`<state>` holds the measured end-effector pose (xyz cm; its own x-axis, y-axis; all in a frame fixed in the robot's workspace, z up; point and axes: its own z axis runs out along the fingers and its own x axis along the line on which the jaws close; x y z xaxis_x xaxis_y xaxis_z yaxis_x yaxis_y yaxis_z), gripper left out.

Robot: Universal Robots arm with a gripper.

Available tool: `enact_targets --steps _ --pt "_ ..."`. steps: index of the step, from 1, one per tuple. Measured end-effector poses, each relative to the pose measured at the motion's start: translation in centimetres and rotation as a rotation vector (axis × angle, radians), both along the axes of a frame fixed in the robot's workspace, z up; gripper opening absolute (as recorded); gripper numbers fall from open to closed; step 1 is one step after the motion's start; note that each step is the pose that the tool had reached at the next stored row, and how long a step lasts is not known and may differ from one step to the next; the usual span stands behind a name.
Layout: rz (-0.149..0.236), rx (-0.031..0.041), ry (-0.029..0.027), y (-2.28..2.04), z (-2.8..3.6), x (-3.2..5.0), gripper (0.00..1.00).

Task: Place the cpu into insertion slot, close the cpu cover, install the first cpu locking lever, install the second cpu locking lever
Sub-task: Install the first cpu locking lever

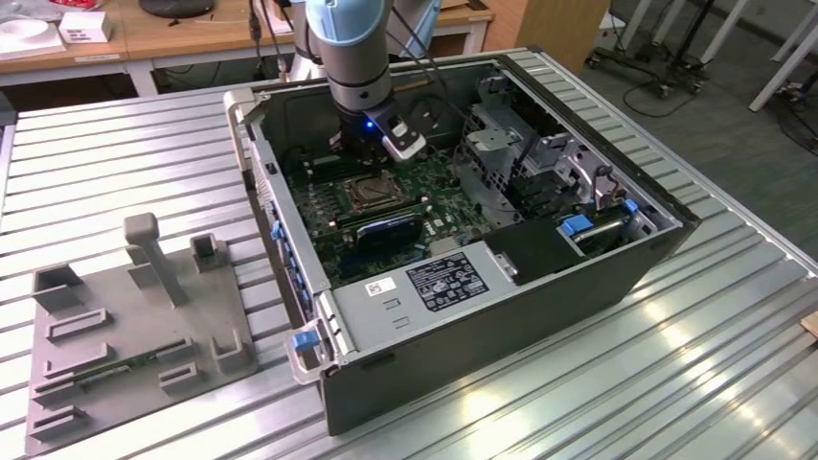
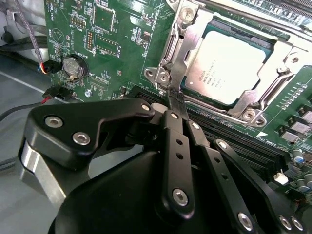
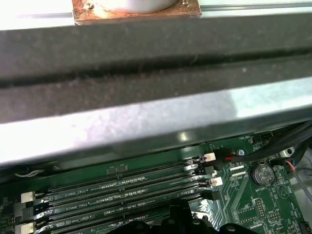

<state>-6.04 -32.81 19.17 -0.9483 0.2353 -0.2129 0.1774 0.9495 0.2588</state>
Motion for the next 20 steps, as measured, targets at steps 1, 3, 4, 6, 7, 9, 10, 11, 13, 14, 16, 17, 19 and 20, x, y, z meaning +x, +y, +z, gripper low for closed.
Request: enact_targets --steps 1,3,4,6,7,9,10,11,13,14,16,17,19,20 --pt "0.000 0.0034 -0.0007 -0.01 -0.01 0.00 0.11" --pt "0.000 0.0131 -0.0023 -0.01 -0.03 -0.01 0.11" --pt "0.000 0.0165 -0.0027 -0.02 -0.03 -0.02 0.11" --pt "0.000 0.0210 -0.0031 -0.03 -0.04 -0.02 0.11" --pt "0.000 0.0215 -0.0031 -0.06 -0.04 -0.02 0.11" --pt "0.000 0.0217 -0.0030 -0.14 -0.04 -0.02 0.11" --pt "0.000 0.0217 -0.0031 -0.21 -0.04 -0.02 0.11" --pt "0.000 0.0217 -0.0031 -0.29 -0.04 -0.02 0.11" --pt "0.000 0.0217 -0.0031 -0.43 -0.04 -0.02 0.11" --pt "0.000 0.0217 -0.0031 -0.57 -0.04 -0.02 0.11" --pt "0.000 0.0219 -0.0031 -0.65 -0.04 -0.02 0.11" --pt "0.000 0.0224 -0.0031 -0.69 -0.04 -0.02 0.11" --pt "0.000 0.0252 -0.0035 -0.74 -0.06 -0.02 0.11" --pt "0.000 0.0272 -0.0038 -0.77 -0.07 -0.02 0.11"
